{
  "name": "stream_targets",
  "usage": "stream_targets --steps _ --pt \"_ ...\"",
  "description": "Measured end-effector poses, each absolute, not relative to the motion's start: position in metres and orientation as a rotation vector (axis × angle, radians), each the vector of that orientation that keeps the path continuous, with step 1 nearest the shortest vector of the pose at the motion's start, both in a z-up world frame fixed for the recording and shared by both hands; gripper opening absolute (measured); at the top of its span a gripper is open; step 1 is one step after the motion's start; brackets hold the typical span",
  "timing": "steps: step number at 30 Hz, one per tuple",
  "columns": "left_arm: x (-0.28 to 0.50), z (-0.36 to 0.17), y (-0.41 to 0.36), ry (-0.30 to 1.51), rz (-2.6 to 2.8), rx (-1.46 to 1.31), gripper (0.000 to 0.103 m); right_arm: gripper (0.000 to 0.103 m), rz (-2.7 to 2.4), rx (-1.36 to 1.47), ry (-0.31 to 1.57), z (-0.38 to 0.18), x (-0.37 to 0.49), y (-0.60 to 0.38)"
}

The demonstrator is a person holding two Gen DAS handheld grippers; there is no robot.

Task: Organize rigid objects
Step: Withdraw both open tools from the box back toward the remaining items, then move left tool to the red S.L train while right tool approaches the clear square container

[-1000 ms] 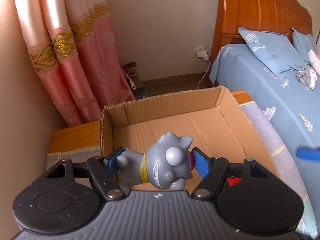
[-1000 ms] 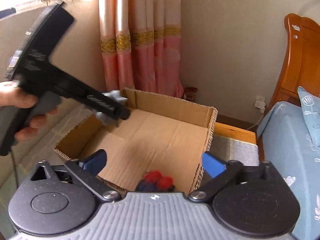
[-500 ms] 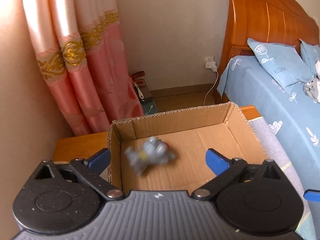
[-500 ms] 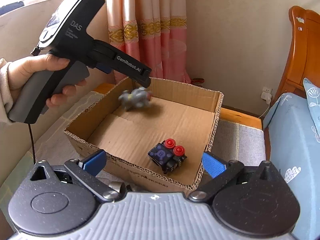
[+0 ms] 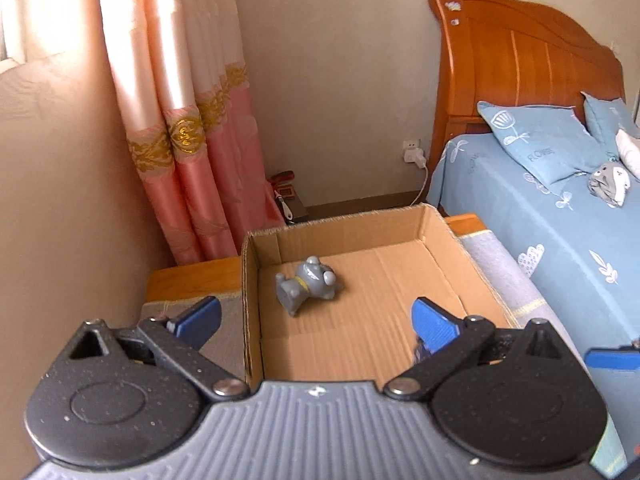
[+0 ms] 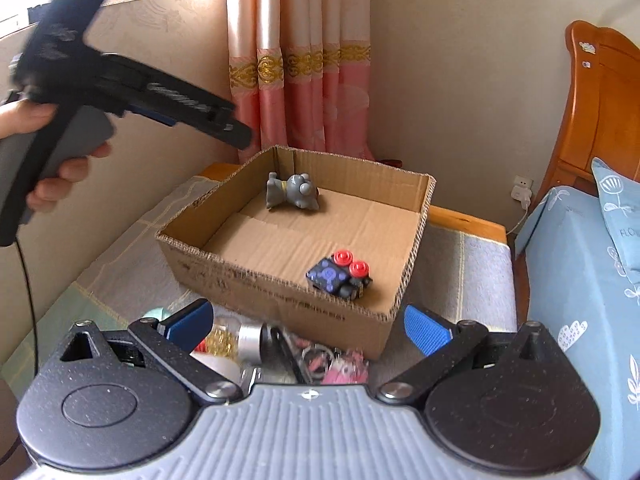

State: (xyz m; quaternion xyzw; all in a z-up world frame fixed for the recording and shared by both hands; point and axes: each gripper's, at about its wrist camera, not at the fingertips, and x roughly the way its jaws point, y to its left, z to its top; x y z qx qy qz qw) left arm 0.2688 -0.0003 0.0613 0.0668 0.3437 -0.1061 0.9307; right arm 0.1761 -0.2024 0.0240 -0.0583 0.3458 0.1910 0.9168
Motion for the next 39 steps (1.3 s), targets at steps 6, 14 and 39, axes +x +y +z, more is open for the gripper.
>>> stream_targets --steps 6,14,39 --pt "0.216 0.047 0.002 0.689 -0.245 0.167 0.102 0.103 0.385 -0.113 0.702 0.007 0.138 -0.207" --pt "0.155 0.01 0.017 0.71 -0.214 0.171 0.102 0.103 0.326 -0.109 0.72 -0.027 0.085 -0.223" --pt "0.094 -0.082 0.053 0.91 -0.081 0.029 0.102 0.103 0.477 -0.241 0.807 -0.099 0.124 -0.28"
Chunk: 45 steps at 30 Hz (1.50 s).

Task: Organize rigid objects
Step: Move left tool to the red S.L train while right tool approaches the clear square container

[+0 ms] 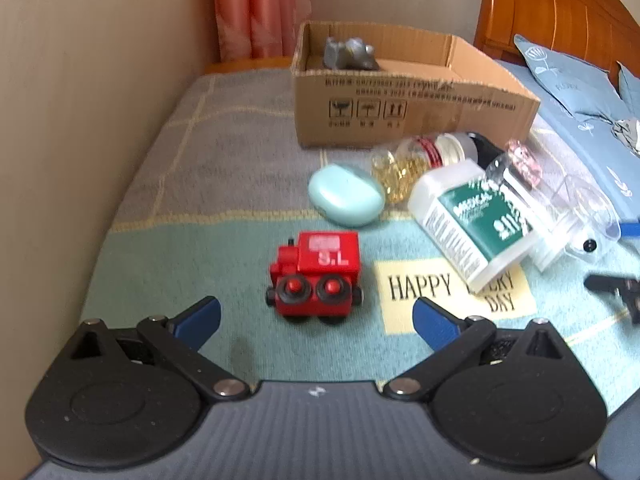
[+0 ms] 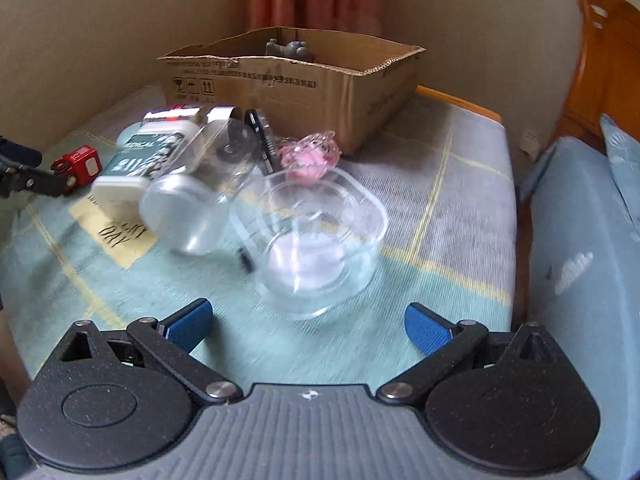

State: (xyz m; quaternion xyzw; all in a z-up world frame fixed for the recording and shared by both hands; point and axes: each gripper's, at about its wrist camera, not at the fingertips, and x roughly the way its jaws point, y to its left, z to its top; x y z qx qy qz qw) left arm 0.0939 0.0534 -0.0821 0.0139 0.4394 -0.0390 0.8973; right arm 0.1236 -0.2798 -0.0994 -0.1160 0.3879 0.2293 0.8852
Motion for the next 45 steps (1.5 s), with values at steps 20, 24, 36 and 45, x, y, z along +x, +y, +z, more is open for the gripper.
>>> stream_targets --steps 20,24,36,45 --pt "0.103 -0.099 0.049 0.971 -0.08 0.039 0.102 0.103 0.639 -0.45 0.851 -0.091 0.153 -0.239" --pt "0.104 -0.098 0.05 0.968 -0.095 0.045 0.102 0.103 0.641 -0.409 0.883 -0.089 0.135 -0.235" --pt "0.121 -0.1 0.051 0.945 -0.131 0.064 0.102 0.103 0.507 -0.276 0.901 -0.094 0.109 -0.231" --pt "0.125 -0.092 0.046 0.936 -0.153 0.079 0.073 0.103 0.394 -0.202 0.912 -0.095 0.116 -0.226"
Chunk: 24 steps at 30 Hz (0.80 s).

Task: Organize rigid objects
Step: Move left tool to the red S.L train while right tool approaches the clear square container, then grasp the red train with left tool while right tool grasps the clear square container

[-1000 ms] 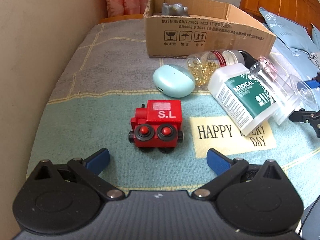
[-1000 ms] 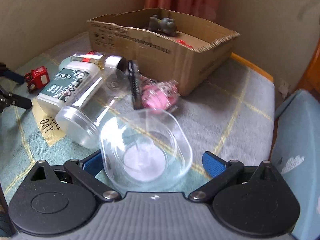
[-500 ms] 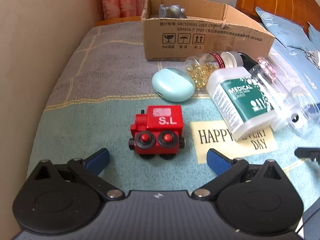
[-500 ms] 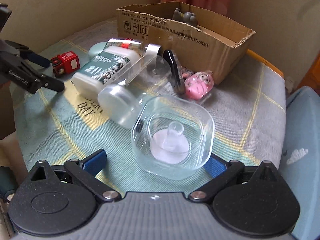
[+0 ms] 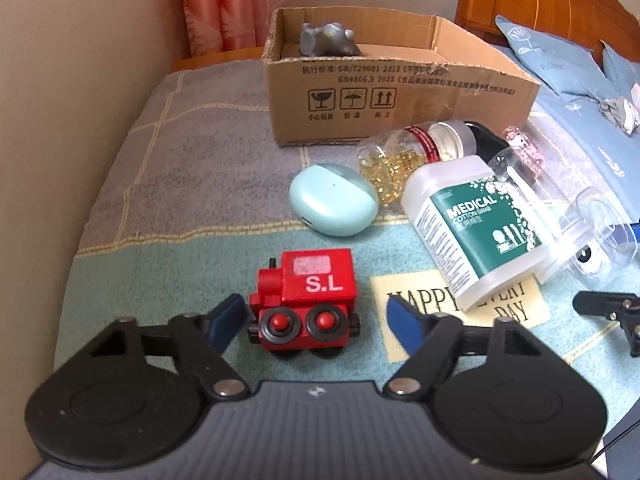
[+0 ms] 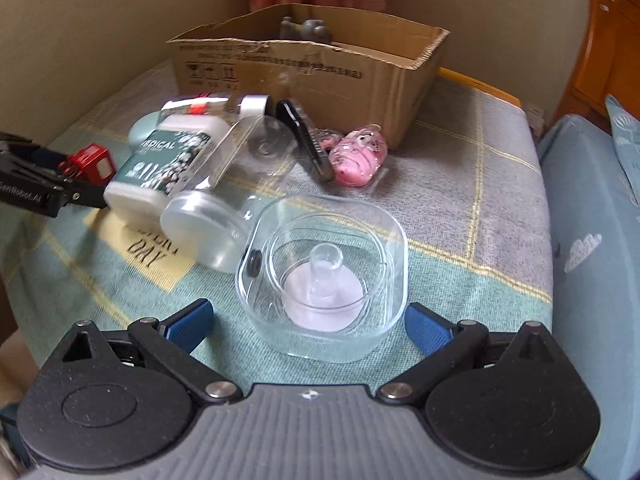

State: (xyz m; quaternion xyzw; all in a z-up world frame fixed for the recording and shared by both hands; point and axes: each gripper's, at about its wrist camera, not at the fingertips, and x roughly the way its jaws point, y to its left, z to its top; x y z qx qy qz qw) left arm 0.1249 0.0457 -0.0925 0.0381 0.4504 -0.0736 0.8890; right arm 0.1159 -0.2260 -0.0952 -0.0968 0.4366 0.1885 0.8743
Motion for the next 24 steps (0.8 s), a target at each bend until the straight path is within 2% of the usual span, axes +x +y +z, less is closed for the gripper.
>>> stream_targets --steps 5,7,9,12,22,23,24 --pt "0.125 -0.092 0.036 0.935 -0.176 0.095 0.072 0.103 0.329 -0.176 0.905 -0.094 0.123 -0.225" --pt "0.125 -0.091 0.036 0.935 -0.192 0.072 0.067 0.098 0.318 -0.156 0.9 -0.091 0.125 -0.227" --pt "0.125 -0.091 0.035 0.928 -0.199 0.076 0.061 0.085 0.32 -0.141 0.9 -0.089 0.125 -0.229" --pt "0.125 -0.091 0.033 0.917 -0.225 0.086 0.055 0.08 0.311 -0.132 0.9 -0.086 0.12 -0.229" --pt "0.109 -0.09 0.029 0.915 -0.375 0.174 0.057 0.08 0.311 -0.157 0.915 -0.083 0.089 -0.229" --pt "0.109 -0.089 0.03 0.922 -0.367 0.169 0.061 0.08 0.306 -0.163 0.916 -0.084 0.087 -0.229" --pt "0.11 -0.09 0.03 0.934 -0.348 0.163 0.072 0.08 0.301 -0.168 0.915 -0.084 0.086 -0.229"
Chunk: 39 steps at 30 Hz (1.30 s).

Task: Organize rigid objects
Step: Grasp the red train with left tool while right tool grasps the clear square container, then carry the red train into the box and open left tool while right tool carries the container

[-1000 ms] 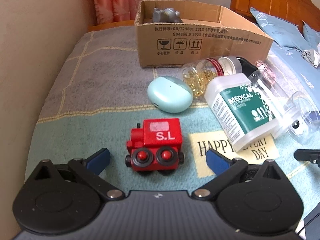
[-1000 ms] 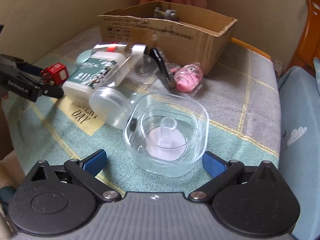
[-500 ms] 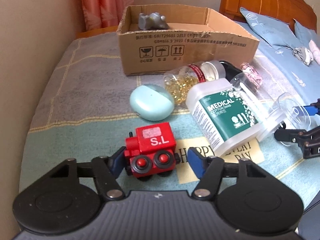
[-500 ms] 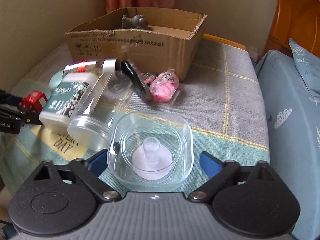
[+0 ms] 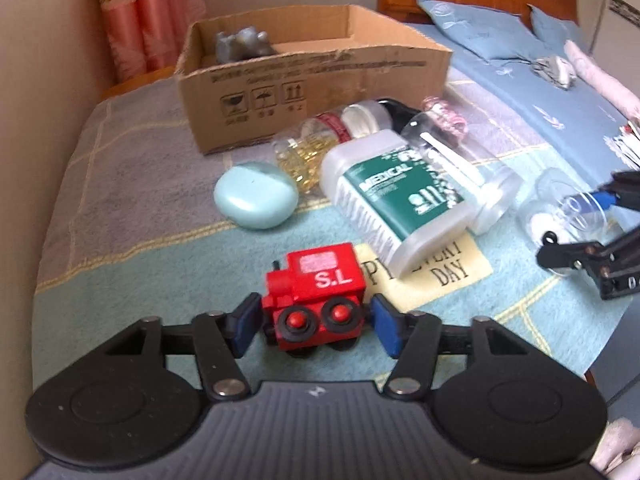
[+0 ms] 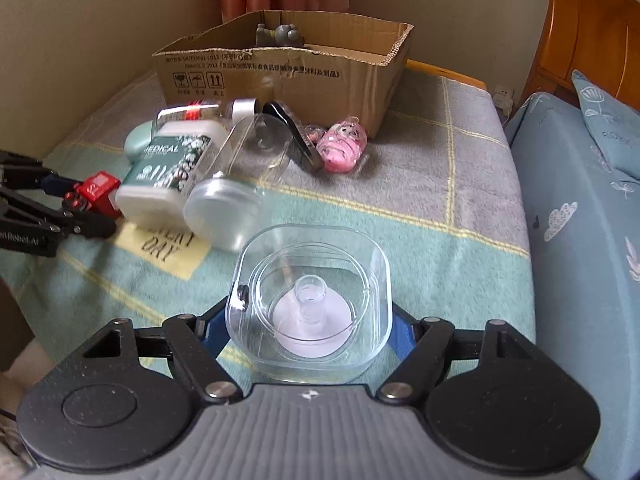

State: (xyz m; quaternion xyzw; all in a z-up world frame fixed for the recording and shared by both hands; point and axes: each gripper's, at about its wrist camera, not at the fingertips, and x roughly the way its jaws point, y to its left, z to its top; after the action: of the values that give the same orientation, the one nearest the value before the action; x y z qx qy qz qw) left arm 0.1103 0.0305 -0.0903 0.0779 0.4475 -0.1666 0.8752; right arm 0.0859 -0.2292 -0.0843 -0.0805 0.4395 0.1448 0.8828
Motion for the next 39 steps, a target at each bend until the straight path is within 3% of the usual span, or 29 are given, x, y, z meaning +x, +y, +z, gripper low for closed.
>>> stream_targets --steps 2,6,9,19,22,24,30,33,39 --pt "0.112 -0.094 0.03 0.952 -0.294 0.164 0.094 0.08 0.293 -0.178 0.911 -0.086 0.085 -0.228" --pt "0.11 -0.098 0.026 0.958 -0.274 0.145 0.102 0.085 0.29 -0.174 0.899 -0.089 0.085 -0.227" --pt "0.108 -0.101 0.022 0.948 -0.256 0.127 0.103 0.091 0.284 -0.167 0.894 -0.091 0.087 -0.229" --pt "0.113 -0.101 0.017 0.939 -0.21 0.096 0.103 0.092 0.276 -0.155 0.882 -0.09 0.089 -0.227" --pt "0.109 -0.098 0.011 0.924 -0.223 0.117 0.093 0.092 0.282 -0.151 0.874 -0.086 0.09 -0.225" --pt "0.11 -0.095 0.01 0.927 -0.242 0.102 0.079 0.092 0.283 -0.149 0.868 -0.084 0.09 -0.224" --pt "0.109 -0.09 0.005 0.929 -0.264 0.112 0.064 0.081 0.267 -0.186 0.88 -0.084 0.091 -0.218" --pt "0.11 -0.089 0.007 0.93 -0.263 0.105 0.054 0.081 0.272 -0.176 0.889 -0.084 0.091 -0.221" --pt "0.112 -0.086 0.014 0.952 -0.277 0.099 0.054 0.081 0.294 -0.161 0.902 -0.078 0.09 -0.224"
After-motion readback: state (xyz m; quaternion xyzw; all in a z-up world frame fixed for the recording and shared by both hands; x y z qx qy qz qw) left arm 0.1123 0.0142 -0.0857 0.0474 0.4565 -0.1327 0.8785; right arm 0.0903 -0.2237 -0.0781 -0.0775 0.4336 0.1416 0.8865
